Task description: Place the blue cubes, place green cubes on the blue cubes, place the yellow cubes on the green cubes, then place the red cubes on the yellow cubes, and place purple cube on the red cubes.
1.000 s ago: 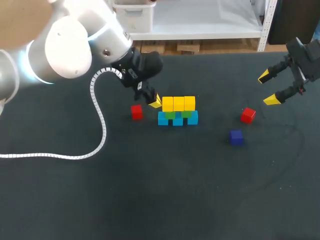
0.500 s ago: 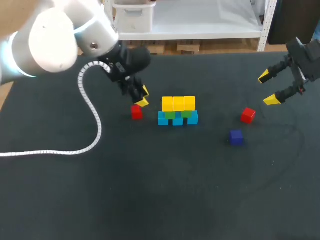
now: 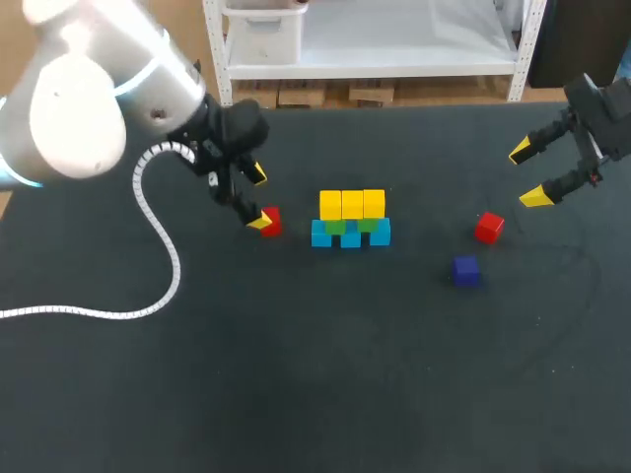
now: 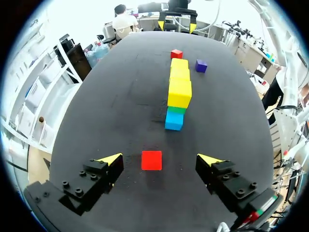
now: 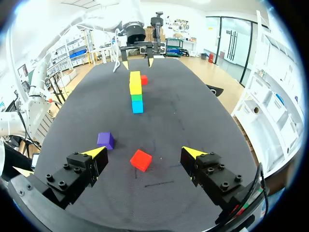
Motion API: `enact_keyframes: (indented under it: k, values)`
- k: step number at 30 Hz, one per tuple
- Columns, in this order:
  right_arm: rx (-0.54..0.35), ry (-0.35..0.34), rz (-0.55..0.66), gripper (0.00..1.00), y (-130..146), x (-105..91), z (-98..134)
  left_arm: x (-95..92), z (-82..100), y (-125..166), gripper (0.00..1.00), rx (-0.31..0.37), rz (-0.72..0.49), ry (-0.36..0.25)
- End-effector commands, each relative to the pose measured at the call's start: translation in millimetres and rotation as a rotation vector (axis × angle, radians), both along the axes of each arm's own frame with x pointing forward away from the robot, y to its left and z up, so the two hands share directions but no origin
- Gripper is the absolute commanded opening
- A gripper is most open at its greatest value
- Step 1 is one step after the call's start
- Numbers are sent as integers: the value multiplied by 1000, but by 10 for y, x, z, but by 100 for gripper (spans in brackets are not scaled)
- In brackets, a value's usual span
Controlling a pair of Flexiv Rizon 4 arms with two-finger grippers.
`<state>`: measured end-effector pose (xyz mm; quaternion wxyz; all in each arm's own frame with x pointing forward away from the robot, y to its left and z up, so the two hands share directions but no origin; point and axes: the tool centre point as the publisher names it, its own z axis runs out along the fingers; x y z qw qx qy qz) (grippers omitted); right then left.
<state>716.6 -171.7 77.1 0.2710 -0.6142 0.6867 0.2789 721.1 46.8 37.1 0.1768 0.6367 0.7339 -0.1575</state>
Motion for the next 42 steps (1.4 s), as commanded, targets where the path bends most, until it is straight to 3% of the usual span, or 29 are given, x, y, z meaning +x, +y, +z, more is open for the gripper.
enact_keyframes:
  k: [1, 21, 25, 26, 30, 31, 34, 39, 42]
  values:
    - [2, 0, 1, 100, 3, 8, -6, 46, -175, -6, 100, -15, 5, -4]
    - [2, 0, 1, 100, 3, 8, -6, 131, -424, 53, 99, -13, 5, 19]
    - [2, 0, 1, 100, 3, 8, -6, 168, -457, 29, 81, -18, 6, 19]
    - [2, 0, 1, 100, 3, 8, -6, 177, -458, 22, 67, -17, 5, 20]
    - [2, 0, 1, 100, 3, 8, -6, 198, -475, 19, 38, -14, 4, 22]
    - [2, 0, 1, 100, 3, 8, -6, 199, -478, 20, 36, -14, 5, 23]
    - [2, 0, 1, 100, 3, 8, -6, 200, -484, 19, 0, -13, 7, 24]
    - [2, 0, 1, 100, 3, 8, -6, 164, -416, 36, 0, -13, 19, 14]
    - [2, 0, 1, 100, 3, 8, -6, 86, -246, 11, 0, -19, 31, 8]
